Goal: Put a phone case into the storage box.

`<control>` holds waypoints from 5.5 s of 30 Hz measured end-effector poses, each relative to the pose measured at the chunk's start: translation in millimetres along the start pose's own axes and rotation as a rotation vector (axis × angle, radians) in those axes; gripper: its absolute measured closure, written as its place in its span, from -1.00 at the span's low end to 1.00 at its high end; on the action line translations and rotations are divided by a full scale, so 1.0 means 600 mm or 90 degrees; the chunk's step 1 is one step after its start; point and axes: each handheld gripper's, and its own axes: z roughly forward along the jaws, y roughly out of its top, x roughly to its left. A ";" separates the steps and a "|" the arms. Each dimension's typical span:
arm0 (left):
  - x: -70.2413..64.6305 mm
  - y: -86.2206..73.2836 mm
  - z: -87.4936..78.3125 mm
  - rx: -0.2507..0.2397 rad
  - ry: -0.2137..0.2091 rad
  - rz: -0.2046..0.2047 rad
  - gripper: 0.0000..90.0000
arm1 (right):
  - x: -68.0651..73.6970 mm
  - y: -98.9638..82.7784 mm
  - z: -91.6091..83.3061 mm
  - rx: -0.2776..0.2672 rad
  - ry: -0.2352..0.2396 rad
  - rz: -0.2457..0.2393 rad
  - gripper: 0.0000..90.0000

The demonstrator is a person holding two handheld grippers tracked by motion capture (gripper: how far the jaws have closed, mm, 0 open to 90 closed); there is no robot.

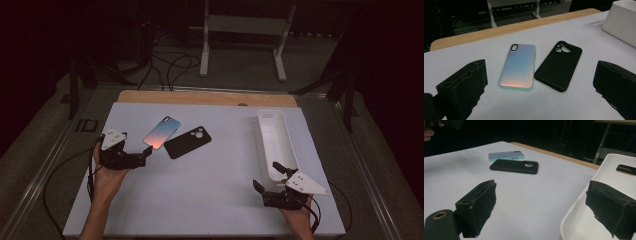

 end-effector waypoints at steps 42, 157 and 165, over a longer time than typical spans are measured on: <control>0.006 0.048 0.035 0.007 0.012 0.021 -1.00 | 0.000 0.001 -0.002 -0.009 -0.003 0.004 -0.79; 0.087 -0.002 0.251 0.373 0.034 -0.023 -0.63 | -0.006 -0.001 -0.006 -0.013 0.003 0.011 -0.79; 0.078 -0.013 0.224 0.397 0.026 -0.017 -0.63 | -0.004 -0.001 -0.006 -0.012 0.004 0.011 -0.79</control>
